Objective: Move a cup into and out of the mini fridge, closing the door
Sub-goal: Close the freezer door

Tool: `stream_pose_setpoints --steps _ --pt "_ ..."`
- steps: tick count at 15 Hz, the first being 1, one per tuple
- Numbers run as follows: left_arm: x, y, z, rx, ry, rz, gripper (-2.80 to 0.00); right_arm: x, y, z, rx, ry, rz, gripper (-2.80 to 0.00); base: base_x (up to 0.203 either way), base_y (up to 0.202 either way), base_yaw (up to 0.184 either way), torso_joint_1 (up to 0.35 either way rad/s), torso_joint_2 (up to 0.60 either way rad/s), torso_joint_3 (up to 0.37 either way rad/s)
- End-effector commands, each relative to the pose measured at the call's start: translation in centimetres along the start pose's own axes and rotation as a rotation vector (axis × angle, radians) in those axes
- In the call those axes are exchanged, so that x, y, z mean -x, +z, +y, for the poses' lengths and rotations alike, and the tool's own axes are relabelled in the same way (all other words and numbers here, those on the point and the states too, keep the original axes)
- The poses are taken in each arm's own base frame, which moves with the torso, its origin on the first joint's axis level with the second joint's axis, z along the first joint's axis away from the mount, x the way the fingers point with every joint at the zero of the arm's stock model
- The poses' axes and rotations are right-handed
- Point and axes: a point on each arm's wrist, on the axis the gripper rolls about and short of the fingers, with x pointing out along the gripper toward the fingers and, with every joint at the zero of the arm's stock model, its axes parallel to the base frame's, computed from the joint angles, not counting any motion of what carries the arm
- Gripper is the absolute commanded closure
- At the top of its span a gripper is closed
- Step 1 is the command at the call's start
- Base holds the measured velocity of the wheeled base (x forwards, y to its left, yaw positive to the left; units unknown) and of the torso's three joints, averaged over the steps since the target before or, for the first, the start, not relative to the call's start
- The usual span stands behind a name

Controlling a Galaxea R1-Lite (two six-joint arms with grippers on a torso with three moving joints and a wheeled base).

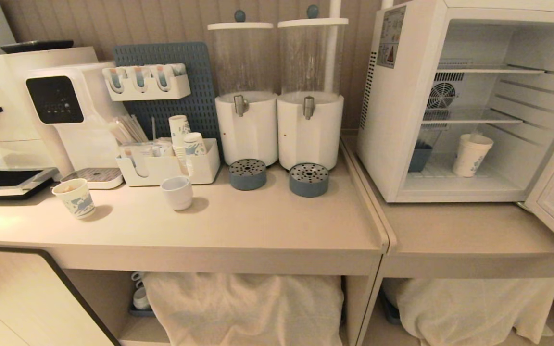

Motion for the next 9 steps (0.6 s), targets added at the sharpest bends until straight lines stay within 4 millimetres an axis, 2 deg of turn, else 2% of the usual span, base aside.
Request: stream_pose_setpoints --steps 1,3,5,6,7,9 --pt "-0.1 -0.5 0.0 0.000 0.000 0.018 0.00 -0.4 -1.5 0.3 0.022 -0.096 0.023 -2.80 0.000 0.000 0.000 0.000 0.00 0.000" --pt "-0.1 -0.5 0.0 0.000 0.000 0.019 0.00 -1.0 -2.4 1.0 0.029 -0.089 -0.007 -2.80 0.000 0.000 0.000 0.000 0.00 0.000" --pt "-0.1 -0.5 0.0 0.000 -0.001 0.019 0.00 -0.8 -3.2 1.6 0.059 0.145 -0.009 -2.80 0.000 0.000 0.000 0.000 0.00 0.000" --pt "-0.1 -0.5 0.0 0.003 -0.001 0.018 0.00 -0.2 -4.1 1.4 0.074 0.189 0.017 -2.80 0.000 0.000 0.000 0.000 0.00 0.000" --pt "-0.1 -0.5 0.0 0.002 0.000 0.019 0.00 0.5 -5.5 1.3 0.093 0.229 0.078 0.00 0.000 0.000 0.000 0.000 0.00 0.000" --pt "-0.1 -0.5 0.0 0.017 0.000 0.019 0.00 0.7 -8.1 1.2 0.109 0.249 0.139 0.00 0.000 0.000 0.000 0.000 0.00 0.000"
